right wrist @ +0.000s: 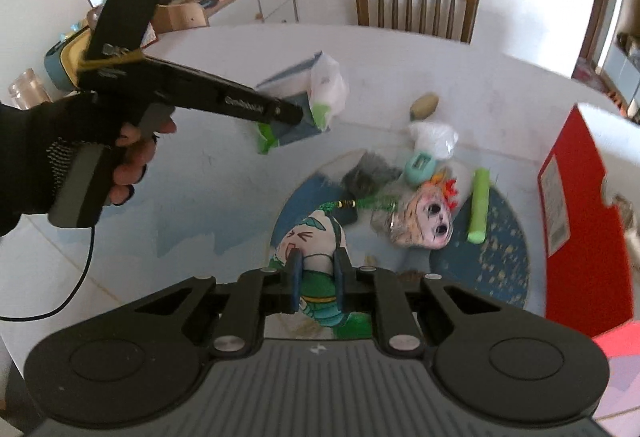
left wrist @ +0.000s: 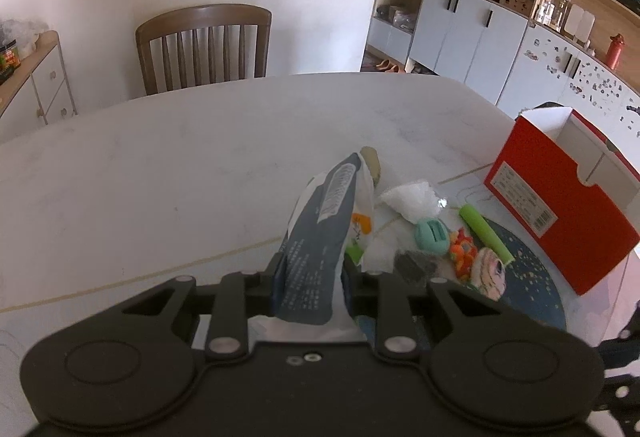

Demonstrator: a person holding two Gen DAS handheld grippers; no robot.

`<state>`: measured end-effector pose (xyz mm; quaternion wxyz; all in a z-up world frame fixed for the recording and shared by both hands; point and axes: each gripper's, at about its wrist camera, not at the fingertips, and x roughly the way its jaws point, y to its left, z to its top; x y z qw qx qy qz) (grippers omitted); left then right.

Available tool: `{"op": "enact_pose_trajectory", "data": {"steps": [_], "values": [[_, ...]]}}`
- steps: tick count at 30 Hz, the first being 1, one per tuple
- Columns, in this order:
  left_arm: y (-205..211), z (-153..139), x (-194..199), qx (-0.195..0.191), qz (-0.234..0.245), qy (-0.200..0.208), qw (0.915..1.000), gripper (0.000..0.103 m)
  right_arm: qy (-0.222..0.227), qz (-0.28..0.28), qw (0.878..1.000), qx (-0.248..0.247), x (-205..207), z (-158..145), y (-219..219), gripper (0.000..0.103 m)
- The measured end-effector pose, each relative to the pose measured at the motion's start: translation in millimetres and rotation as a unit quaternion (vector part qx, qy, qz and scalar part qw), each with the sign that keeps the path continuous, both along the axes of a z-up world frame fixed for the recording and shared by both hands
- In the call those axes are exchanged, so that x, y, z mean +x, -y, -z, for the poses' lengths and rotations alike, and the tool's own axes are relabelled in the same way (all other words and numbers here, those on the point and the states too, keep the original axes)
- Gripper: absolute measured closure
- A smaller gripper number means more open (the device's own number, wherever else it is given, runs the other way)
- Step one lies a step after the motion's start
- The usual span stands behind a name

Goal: Organize objects
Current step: 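Grasp the brown bead string with the right tool while the left tool holds the wipes pack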

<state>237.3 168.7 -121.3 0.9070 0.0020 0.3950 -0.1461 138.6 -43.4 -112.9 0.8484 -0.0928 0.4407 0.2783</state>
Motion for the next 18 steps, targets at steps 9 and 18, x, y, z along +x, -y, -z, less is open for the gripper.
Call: {"op": "enact_pose_trajectory", "data": {"steps": [9, 18], "values": [[5, 6, -11, 0.004, 0.008, -0.008, 0.9999, 0.078, -0.018, -0.023, 0.999, 0.029, -12, -2, 5, 0.083], [5, 5, -14, 0.000, 0.012, -0.007, 0.9999, 0.078, -0.010, 0.054, 0.998, -0.016, 8, 9, 43, 0.082]]}}
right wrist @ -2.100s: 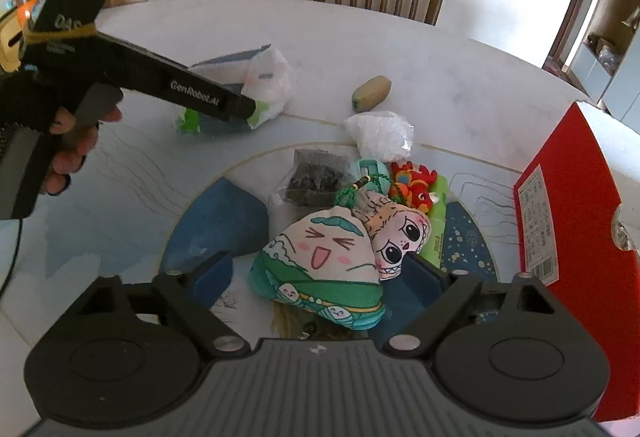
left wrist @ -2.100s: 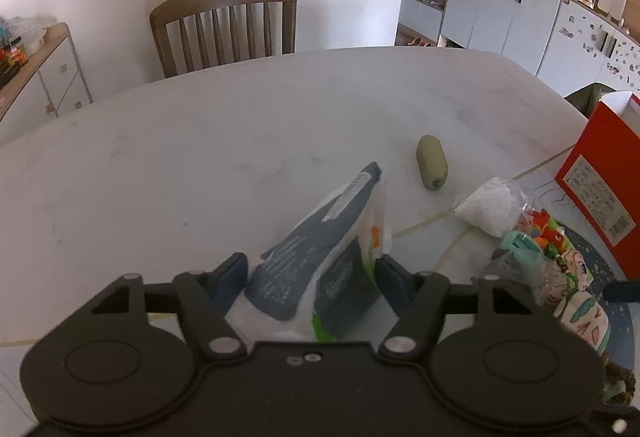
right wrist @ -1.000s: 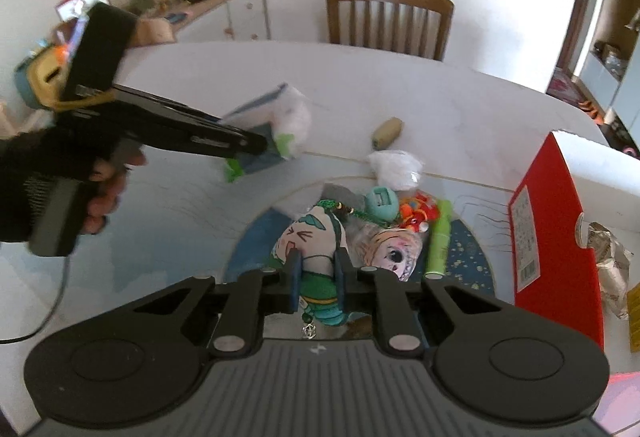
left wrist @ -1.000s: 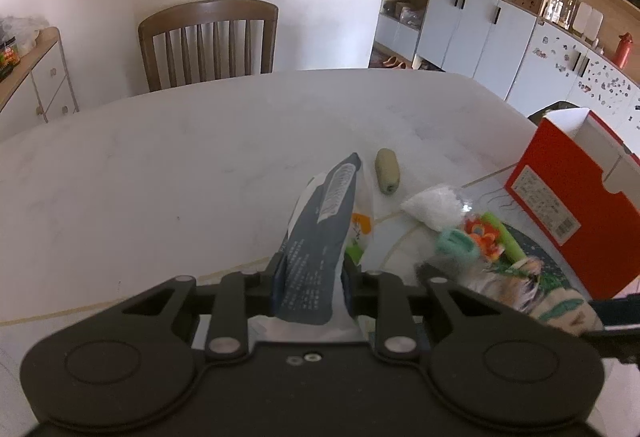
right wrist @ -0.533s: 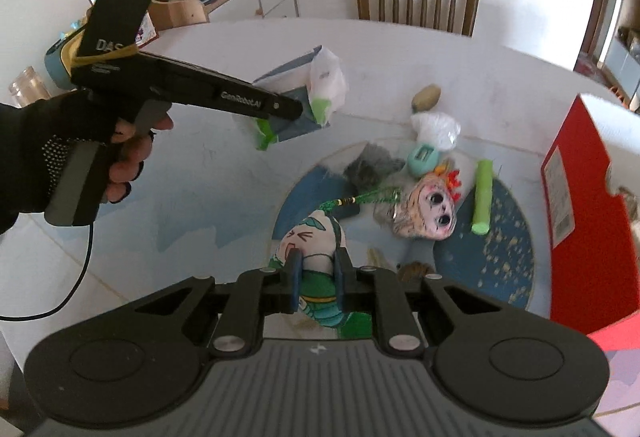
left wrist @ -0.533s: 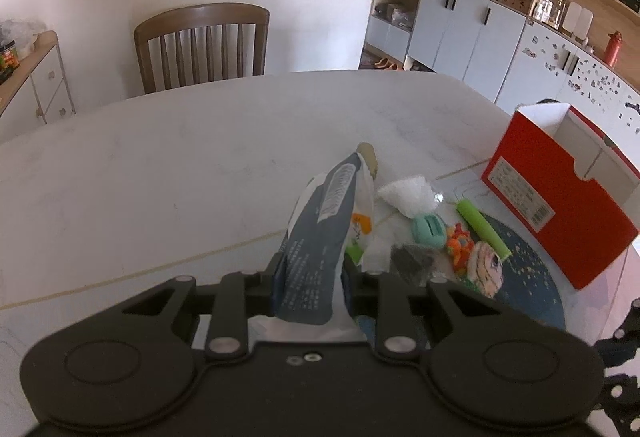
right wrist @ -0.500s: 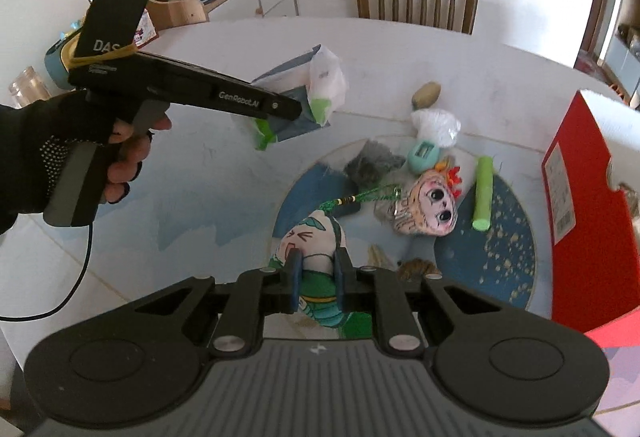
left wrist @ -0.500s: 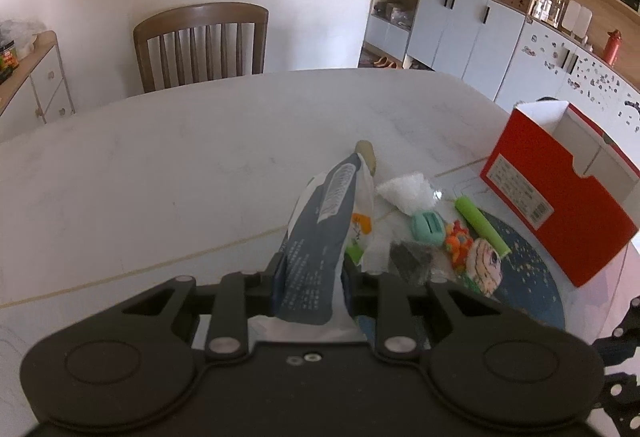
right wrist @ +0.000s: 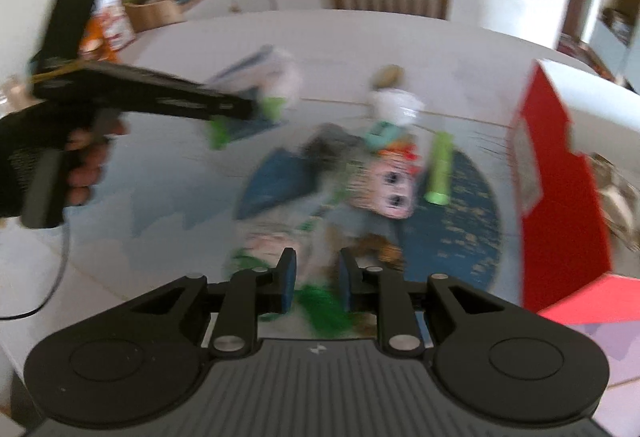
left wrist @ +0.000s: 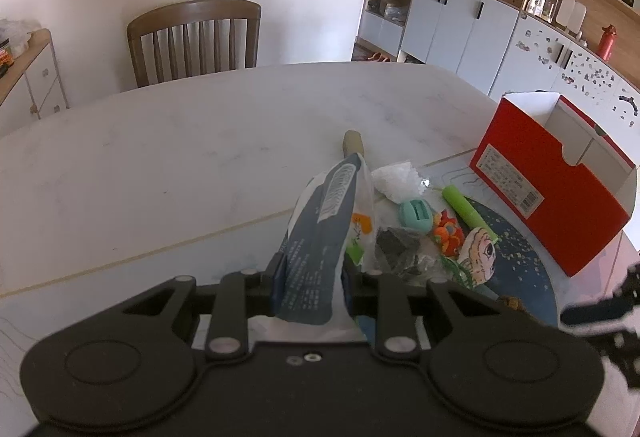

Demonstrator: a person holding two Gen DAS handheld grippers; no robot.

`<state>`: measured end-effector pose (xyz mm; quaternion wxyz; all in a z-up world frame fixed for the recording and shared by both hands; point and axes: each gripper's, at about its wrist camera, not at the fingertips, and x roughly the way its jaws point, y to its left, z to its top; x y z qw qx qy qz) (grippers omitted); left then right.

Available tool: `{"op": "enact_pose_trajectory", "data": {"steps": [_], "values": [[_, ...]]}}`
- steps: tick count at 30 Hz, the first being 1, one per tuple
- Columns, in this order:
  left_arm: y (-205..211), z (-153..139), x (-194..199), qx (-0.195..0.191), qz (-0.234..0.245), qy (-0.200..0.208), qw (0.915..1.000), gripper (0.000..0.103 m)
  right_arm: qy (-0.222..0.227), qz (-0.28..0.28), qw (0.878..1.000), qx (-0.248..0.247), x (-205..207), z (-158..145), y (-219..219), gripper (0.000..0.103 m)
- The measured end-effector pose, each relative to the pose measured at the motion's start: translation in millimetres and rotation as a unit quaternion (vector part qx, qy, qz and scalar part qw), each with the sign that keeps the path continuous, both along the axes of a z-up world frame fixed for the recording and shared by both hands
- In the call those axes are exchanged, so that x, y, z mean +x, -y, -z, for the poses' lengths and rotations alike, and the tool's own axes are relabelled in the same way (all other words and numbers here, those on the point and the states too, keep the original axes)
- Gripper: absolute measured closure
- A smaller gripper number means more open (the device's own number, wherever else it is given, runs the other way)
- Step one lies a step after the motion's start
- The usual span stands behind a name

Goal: Organize objects
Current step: 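Grasp the brown bead string with the right tool while the left tool holds the wipes pack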

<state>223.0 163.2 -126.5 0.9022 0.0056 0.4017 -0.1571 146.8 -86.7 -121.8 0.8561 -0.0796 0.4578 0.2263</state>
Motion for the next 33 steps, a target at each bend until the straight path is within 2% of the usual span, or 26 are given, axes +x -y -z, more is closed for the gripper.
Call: {"op": "enact_pose_trajectory", "data": {"steps": [7, 17, 20, 21, 22, 26, 33], "values": [[4, 3, -1, 0.003, 0.003, -0.006, 1.0000, 0.078, -0.015, 0.044, 0.998, -0.041, 23, 28, 18, 0.082], [10, 1, -4, 0.006, 0.009, -0.010, 0.9999, 0.078, -0.051, 0.051, 0.997, -0.036, 32, 47, 15, 0.082], [12, -1, -6, 0.007, 0.012, -0.011, 0.9998, 0.078, -0.051, 0.043, 0.997, -0.036, 31, 46, 15, 0.087], [13, -1, -7, 0.008, 0.012, -0.012, 0.9998, 0.078, -0.050, 0.041, 0.997, -0.036, 31, 46, 15, 0.095], [14, -3, -8, 0.009, 0.012, -0.011, 0.9998, 0.078, -0.047, 0.039, 0.997, -0.038, 30, 46, 15, 0.096], [19, -10, -13, 0.011, 0.011, -0.012, 0.9998, 0.078, -0.033, 0.022, 0.998, -0.044, 24, 44, 15, 0.098], [35, -30, -24, 0.015, 0.009, -0.005, 0.9998, 0.078, -0.010, 0.017, 1.000, 0.013, 16, 8, 37, 0.098]]}}
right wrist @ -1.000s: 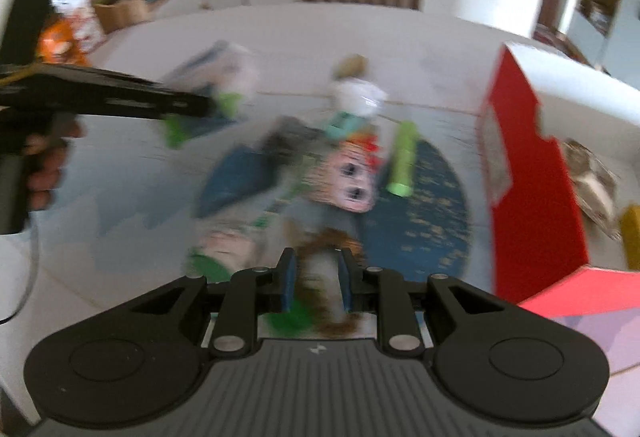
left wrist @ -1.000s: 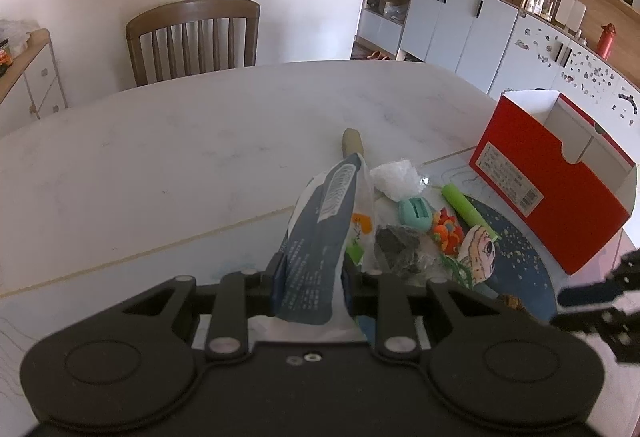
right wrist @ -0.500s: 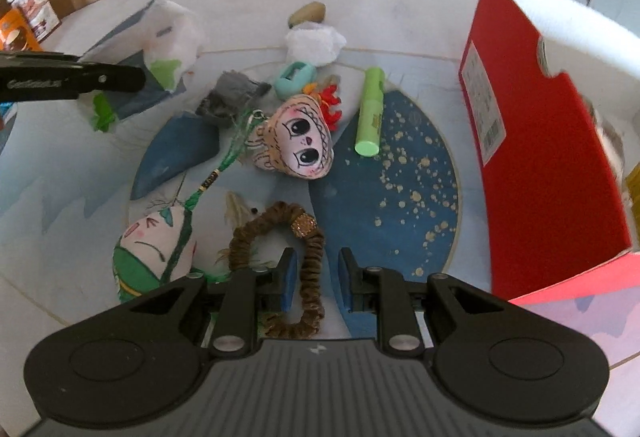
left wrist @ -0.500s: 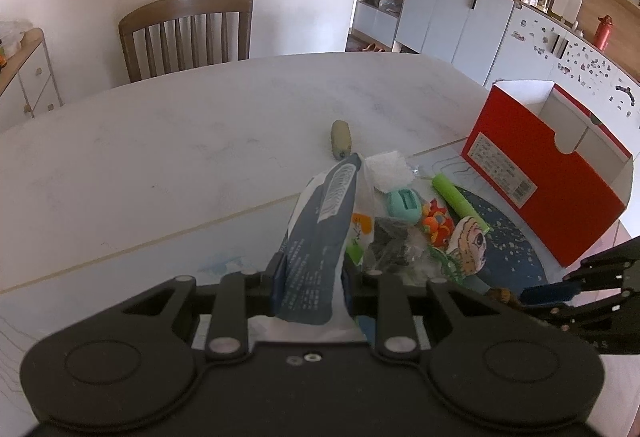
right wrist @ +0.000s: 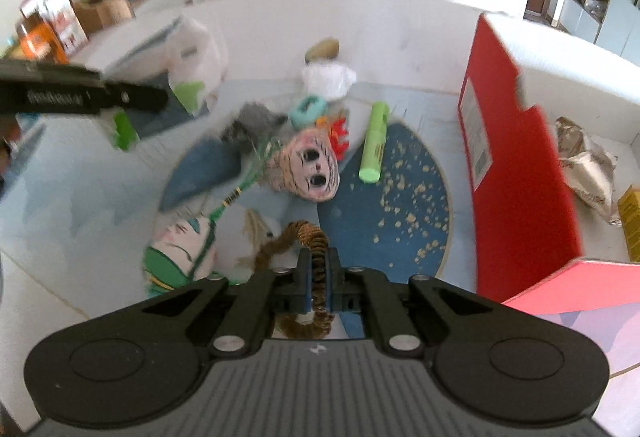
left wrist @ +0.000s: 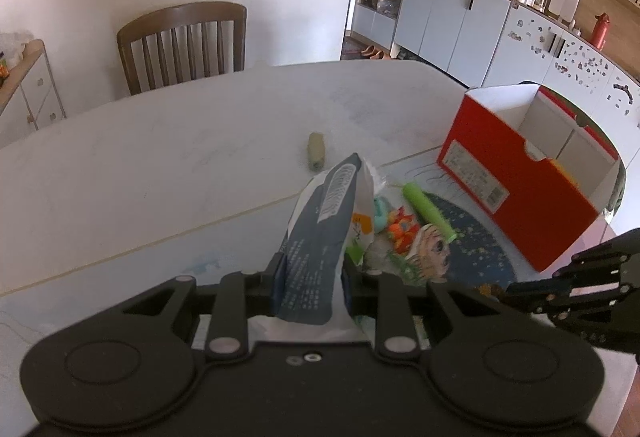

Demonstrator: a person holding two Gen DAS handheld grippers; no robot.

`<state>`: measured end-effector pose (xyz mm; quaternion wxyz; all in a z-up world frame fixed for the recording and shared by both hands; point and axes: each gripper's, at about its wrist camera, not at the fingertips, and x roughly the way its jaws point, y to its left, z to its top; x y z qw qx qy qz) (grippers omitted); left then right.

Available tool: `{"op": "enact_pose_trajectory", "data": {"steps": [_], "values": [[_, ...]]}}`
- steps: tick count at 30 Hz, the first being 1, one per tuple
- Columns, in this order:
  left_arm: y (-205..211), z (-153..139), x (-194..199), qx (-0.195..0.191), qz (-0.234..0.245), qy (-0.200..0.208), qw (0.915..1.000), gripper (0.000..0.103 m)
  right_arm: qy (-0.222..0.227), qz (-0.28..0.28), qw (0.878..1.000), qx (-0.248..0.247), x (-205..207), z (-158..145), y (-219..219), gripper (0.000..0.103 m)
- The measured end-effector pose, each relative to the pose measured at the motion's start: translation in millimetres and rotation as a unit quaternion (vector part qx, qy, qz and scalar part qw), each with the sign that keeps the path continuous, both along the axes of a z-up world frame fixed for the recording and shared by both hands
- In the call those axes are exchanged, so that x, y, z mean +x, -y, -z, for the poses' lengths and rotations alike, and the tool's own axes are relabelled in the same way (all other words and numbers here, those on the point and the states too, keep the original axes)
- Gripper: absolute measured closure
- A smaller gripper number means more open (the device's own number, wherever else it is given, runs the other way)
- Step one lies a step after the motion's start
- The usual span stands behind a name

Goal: Organize objects

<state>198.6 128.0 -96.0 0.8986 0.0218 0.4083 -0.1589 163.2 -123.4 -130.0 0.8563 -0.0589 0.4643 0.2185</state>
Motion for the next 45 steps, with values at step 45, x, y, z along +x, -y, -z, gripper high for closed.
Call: {"op": "enact_pose_trajectory", "data": {"steps": [45], "values": [[297, -47, 24, 0.013, 0.086, -0.023, 0.9959, 0.078, 0.079, 0.064, 0.993, 0.058, 100, -86, 263, 0.098]]}}
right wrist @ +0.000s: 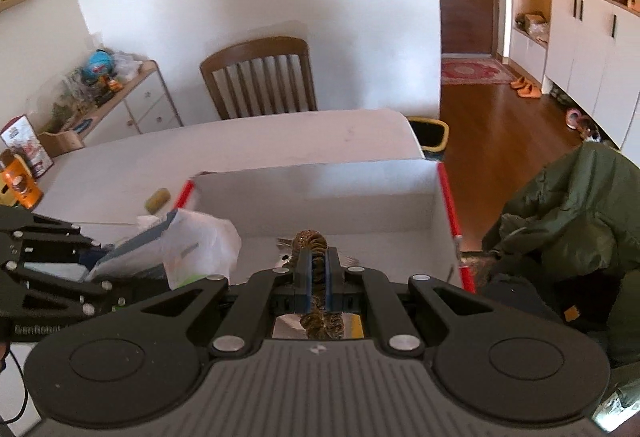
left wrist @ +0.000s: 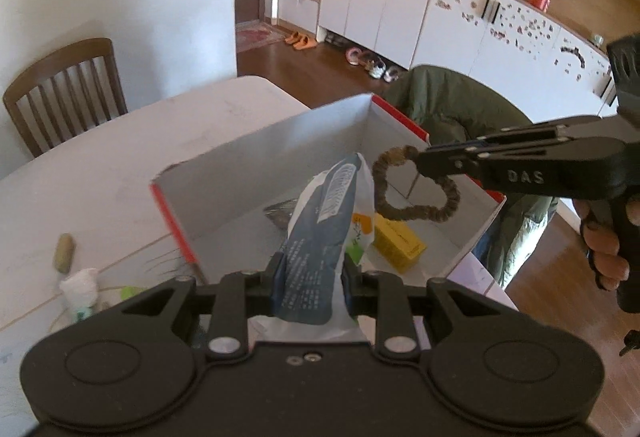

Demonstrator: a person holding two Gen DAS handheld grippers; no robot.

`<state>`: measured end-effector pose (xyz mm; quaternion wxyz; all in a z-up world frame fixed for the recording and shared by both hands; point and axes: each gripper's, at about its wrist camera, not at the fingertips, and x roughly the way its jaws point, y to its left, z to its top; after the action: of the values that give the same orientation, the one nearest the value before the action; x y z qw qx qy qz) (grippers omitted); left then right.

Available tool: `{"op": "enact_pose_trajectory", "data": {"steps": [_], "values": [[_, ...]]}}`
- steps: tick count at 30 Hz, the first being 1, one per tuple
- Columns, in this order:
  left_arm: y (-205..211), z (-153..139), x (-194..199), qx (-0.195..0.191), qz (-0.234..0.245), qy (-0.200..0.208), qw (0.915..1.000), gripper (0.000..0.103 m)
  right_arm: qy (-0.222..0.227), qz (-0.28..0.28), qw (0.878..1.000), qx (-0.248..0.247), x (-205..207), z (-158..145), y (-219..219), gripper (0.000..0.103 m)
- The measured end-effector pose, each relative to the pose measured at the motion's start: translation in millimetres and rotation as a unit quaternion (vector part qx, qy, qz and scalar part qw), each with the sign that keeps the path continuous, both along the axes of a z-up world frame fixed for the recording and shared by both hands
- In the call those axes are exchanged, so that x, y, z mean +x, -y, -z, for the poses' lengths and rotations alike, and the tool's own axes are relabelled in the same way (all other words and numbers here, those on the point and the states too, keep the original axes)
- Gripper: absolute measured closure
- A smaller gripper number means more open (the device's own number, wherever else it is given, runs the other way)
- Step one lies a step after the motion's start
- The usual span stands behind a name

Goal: Organize objects

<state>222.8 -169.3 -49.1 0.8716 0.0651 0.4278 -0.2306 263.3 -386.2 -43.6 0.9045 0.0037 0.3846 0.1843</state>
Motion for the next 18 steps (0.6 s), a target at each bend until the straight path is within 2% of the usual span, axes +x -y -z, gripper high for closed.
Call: {"op": "enact_pose_trajectory", "data": {"steps": [10, 18], "values": [[43, 34, 21, 0.037, 0.018, -0.034, 0.9986, 0.078, -0.035, 0.009, 0.999, -0.020, 35, 40, 7, 0.098], [59, 57, 38, 0.066, 0.021, -0.070, 0.9952, 0.077, -0.056, 0.001, 0.998, -0.042, 57, 64, 3, 0.098]]}}
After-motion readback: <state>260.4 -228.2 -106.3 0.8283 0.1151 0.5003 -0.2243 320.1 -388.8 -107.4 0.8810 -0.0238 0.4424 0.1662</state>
